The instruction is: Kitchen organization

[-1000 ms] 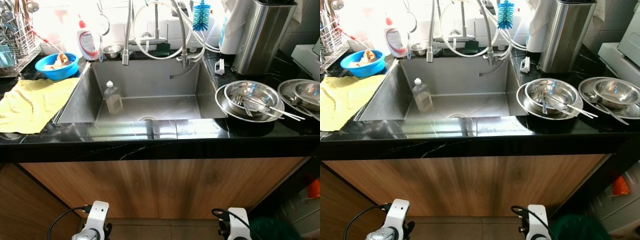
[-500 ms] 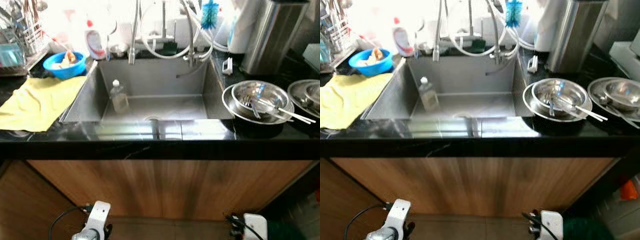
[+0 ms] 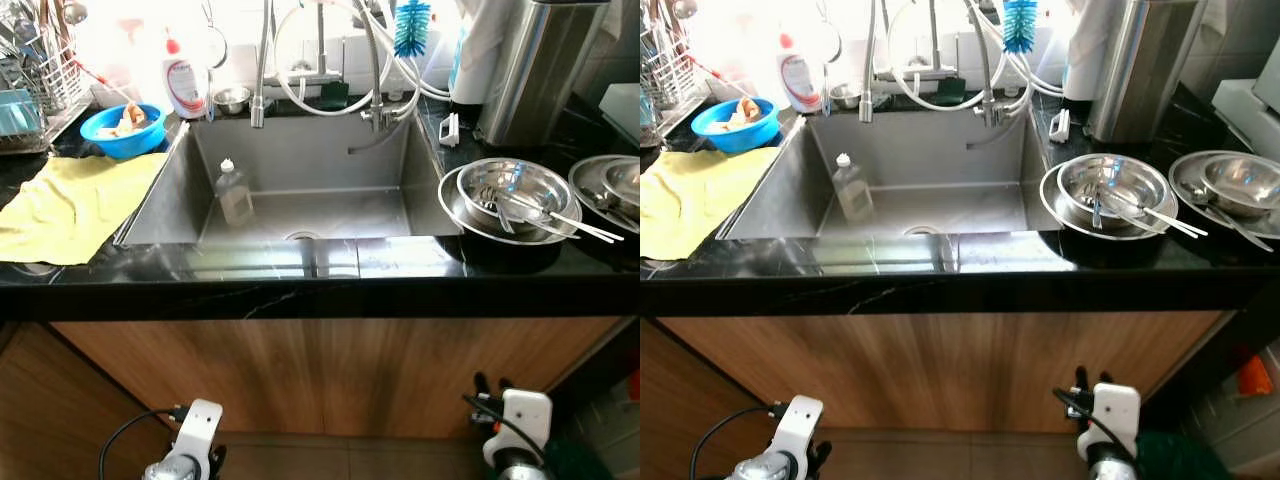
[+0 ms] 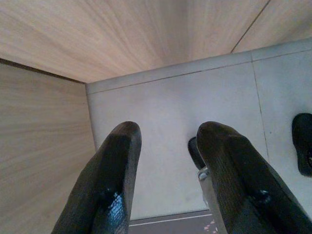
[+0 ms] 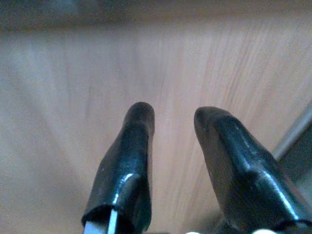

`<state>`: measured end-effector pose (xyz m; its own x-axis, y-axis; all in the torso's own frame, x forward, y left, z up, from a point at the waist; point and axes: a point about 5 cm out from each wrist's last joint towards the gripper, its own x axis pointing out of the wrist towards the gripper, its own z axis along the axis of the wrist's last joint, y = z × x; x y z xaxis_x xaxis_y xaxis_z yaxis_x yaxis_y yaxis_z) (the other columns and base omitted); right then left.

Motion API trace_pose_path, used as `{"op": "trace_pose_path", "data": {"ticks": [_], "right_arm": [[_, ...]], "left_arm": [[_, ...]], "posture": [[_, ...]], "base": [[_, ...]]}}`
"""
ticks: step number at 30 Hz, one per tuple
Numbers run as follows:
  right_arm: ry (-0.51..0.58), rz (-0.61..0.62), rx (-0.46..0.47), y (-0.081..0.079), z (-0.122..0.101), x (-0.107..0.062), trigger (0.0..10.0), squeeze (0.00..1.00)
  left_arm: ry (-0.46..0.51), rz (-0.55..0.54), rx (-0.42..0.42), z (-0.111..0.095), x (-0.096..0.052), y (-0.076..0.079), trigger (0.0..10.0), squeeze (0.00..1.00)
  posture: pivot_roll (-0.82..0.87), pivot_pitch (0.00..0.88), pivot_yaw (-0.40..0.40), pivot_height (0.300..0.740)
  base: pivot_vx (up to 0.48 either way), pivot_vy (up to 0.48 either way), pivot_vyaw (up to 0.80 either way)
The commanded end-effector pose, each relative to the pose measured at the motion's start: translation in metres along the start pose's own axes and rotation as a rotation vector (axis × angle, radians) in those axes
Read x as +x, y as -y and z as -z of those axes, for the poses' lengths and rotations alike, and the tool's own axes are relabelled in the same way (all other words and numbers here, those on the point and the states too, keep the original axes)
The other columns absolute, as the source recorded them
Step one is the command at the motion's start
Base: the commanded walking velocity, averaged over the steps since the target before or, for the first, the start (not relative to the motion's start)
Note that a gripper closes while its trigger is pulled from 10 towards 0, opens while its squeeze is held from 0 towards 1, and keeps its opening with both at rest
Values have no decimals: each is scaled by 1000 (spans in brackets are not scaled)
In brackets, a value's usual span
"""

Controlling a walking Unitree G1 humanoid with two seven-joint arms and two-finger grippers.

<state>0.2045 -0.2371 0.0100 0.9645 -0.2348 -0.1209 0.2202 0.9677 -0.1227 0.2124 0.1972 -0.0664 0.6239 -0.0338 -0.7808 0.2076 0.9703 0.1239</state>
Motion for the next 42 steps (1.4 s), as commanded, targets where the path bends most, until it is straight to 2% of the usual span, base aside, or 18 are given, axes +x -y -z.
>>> {"op": "trace_pose_path", "data": {"ticks": [1,3,7,8,13,15,16,17,18,19,20,22,25,29,30,32,42], "right_arm": [[39,24,-7,7,-14,2,10000,0],[83,32,-52,14,-31,7,10000,0],[131,49,-68,18,-51,8,10000,0],[131,49,-68,18,-51,8,10000,0],[177,37,-77,11,-81,1,10000,0],[177,37,-78,10,-84,0,10000,0],[182,34,-80,10,-88,0,10000,43],[186,31,-80,10,-90,0,10000,43],[191,29,-80,10,-92,1,10000,749],[191,29,-80,10,-92,1,10000,749],[199,25,-83,11,-100,3,10000,1000],[223,4,-93,11,-112,7,10000,1000],[231,-37,-87,8,-119,11,10000,1000],[236,-60,-122,9,-126,16,10000,1000],[239,-65,-127,8,-129,18,10000,39],[245,-77,-132,8,-134,21,10000,0],[265,-131,-135,2,-143,26,10000,0]], "left_arm": [[-12,-15,6,3,-1,-5,10000,0],[-11,-14,10,1,-1,-5,10000,0],[-6,-12,11,0,-1,-5,10000,0],[-6,-12,11,0,-1,-5,10000,0],[-9,-5,21,0,0,-4,10000,0],[-9,-5,21,0,0,-4,10000,0],[-10,-4,21,0,0,-4,10000,0],[-10,-3,22,-1,0,-3,10000,0],[-10,-2,23,-1,0,-3,10000,0],[-10,-2,23,-1,0,-3,10000,0],[-12,-1,26,-1,0,-2,10000,0],[-11,0,26,-2,0,-1,10000,0],[-8,1,25,-3,1,-1,10000,0],[0,5,22,-5,1,1,10000,0],[-1,6,23,-5,1,1,10000,0],[-2,6,24,-5,1,1,10000,0],[-8,7,29,-3,1,2,10000,0]], "posture": [[-134,0,67,740],[-135,0,69,740],[-140,0,71,740],[-140,0,71,740],[-160,0,79,740],[-162,0,80,740],[-168,0,84,740],[-169,0,85,740],[-171,0,85,740],[-171,0,85,740],[-171,0,85,740],[-170,0,82,740],[-176,0,83,740],[-171,0,83,740],[-170,0,83,740],[-173,0,82,740],[-172,0,79,740]], "base": [[0,0,0],[0,0,0],[0,0,0],[0,0,0],[0,0,0],[0,0,0],[0,0,0],[0,0,0],[0,0,0],[0,0,0],[0,0,0],[0,0,0],[0,0,0],[0,0,0],[0,0,0],[0,0,0],[0,0,0]]}}
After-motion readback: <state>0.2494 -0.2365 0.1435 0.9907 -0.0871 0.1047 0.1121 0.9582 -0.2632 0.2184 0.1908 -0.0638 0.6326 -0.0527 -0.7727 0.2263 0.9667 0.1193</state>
